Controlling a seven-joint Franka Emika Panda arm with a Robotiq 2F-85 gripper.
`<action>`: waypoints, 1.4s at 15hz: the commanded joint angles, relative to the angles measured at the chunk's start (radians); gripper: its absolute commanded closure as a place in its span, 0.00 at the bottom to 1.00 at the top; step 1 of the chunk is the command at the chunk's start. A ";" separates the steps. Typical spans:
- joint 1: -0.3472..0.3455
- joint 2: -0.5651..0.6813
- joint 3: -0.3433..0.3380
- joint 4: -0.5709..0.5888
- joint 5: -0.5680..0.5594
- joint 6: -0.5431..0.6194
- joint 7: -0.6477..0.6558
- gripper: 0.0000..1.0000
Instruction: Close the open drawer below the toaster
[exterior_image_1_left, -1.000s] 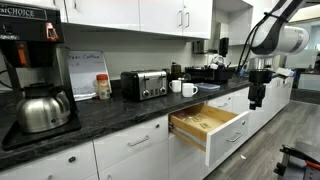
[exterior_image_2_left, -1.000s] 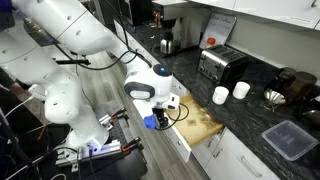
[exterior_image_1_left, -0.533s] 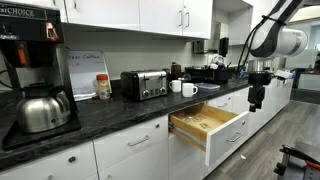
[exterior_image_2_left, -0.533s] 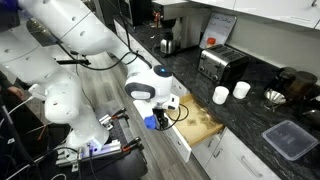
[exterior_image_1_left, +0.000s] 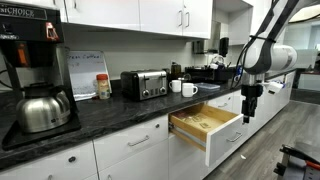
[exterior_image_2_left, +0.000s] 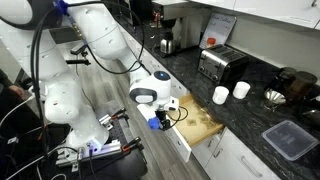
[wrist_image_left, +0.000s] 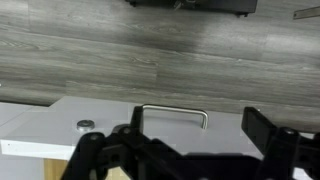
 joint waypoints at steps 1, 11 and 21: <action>-0.021 0.107 0.053 0.025 -0.040 0.084 0.067 0.00; -0.043 0.221 0.084 0.061 -0.061 0.219 0.223 0.00; -0.109 0.287 0.163 0.090 -0.051 0.369 0.258 0.00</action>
